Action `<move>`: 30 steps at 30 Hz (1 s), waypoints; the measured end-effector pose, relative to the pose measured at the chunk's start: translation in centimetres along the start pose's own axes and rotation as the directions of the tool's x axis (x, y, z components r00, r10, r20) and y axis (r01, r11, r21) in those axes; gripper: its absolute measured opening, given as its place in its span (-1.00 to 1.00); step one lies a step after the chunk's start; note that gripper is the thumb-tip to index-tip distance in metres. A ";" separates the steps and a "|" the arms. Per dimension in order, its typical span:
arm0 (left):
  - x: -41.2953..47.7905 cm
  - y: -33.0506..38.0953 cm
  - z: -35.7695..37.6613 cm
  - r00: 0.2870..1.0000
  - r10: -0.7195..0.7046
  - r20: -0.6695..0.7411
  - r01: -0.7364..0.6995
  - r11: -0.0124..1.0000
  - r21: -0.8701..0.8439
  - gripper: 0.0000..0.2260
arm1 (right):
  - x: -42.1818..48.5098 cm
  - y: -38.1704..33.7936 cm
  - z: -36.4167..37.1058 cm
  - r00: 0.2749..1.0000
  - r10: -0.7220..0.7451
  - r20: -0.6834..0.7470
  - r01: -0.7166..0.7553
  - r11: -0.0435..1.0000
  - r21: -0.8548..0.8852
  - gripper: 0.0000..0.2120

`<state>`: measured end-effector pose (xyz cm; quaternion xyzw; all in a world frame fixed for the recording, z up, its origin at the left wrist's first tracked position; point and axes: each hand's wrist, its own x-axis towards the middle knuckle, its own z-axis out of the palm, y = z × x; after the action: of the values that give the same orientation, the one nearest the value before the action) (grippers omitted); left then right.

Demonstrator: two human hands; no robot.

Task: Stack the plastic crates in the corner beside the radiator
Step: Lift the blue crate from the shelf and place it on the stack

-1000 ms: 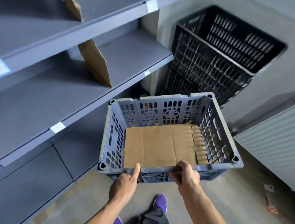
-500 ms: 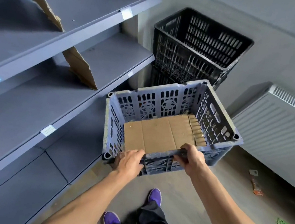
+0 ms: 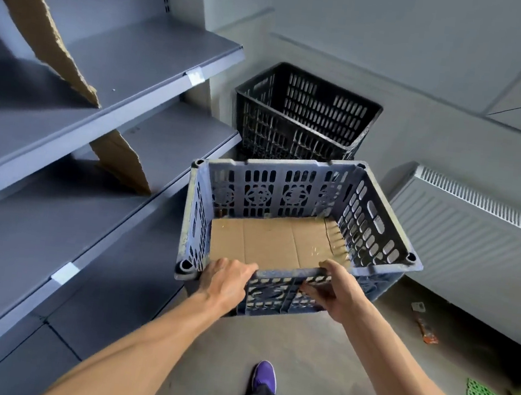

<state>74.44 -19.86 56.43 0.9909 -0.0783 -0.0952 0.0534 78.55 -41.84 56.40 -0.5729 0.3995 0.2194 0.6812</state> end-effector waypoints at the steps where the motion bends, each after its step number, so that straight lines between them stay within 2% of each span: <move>1: 0.2 -0.1 -0.5 1.000 0.021 -0.021 -0.020 1.000 0.015 -0.62 | -0.7 -0.2 -0.5 0.999 -0.020 0.042 0.022 0.998 -0.056 -0.69; 3: 0.4 -0.3 -1.5 0.997 0.052 -0.049 -0.051 0.999 0.019 -0.61 | -2.3 -0.9 -1.5 0.989 -0.067 0.133 0.100 0.962 -0.255 -0.49; 5: 0.5 -0.5 -2.3 0.995 0.078 -0.065 -0.077 0.997 0.023 -0.62 | -4.3 -1.9 -2.5 0.970 -0.157 0.187 0.230 0.849 -0.476 -0.54; 7: 0.7 -0.5 -2.9 0.992 0.099 -0.076 -0.096 0.994 0.044 -0.65 | -5.9 -3.1 -2.8 0.916 -0.356 0.185 0.378 0.613 -0.693 -0.68; 9: 1.1 -0.4 -3.7 0.990 0.109 -0.090 -0.104 0.993 0.058 -0.66 | -6.8 -4.1 -2.3 0.791 -0.576 0.204 0.424 0.277 -0.862 -0.72; 10: 1.3 -0.3 -4.2 0.988 0.117 -0.098 -0.111 0.992 0.061 -0.66 | -7.3 -4.5 -1.9 0.717 -0.654 0.241 0.416 0.124 -0.901 -0.75; 12: 1.6 -0.1 -5.1 0.985 0.131 -0.111 -0.125 0.990 0.064 -0.70 | -7.7 -5.2 -1.2 0.596 -0.719 0.358 0.414 -0.108 -0.904 -0.72; 14: 1.8 -0.1 -5.9 0.982 0.145 -0.117 -0.138 0.988 0.068 -0.71 | -7.1 -5.7 -1.2 0.560 -0.678 0.477 0.416 -0.268 -0.869 -0.53; 16: 2.1 -0.2 -6.6 0.979 0.164 -0.124 -0.155 0.984 0.082 -0.70 | -6.5 -6.1 -1.6 0.592 -0.592 0.547 0.376 -0.397 -0.837 -0.36; 17: 2.3 -0.2 -7.0 0.977 0.169 -0.127 -0.158 0.983 0.089 -0.69 | -6.2 -6.3 -1.8 0.614 -0.548 0.567 0.360 -0.445 -0.820 -0.38; 19: 2.7 -0.2 -7.7 0.973 0.177 -0.146 -0.163 0.981 0.105 -0.69 | -6.1 -6.8 -2.0 0.622 -0.519 0.587 0.358 -0.478 -0.802 -0.56; 25: 3.9 -0.5 -10.2 0.954 0.218 -0.204 -0.191 0.971 0.144 -0.67 | -5.6 -9.7 -4.3 0.550 -0.627 0.552 0.314 -0.457 -0.832 -0.86; 30: 5.6 -0.6 -12.1 0.937 0.253 -0.242 -0.222 0.964 0.150 -0.68 | -5.5 -11.9 -4.9 0.502 -0.614 0.609 0.339 -0.508 -0.792 -0.84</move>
<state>82.35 -19.08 67.17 0.9795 -0.1954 0.0473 0.0146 82.88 -48.62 67.89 -0.9839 -0.1781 0.0046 -0.0102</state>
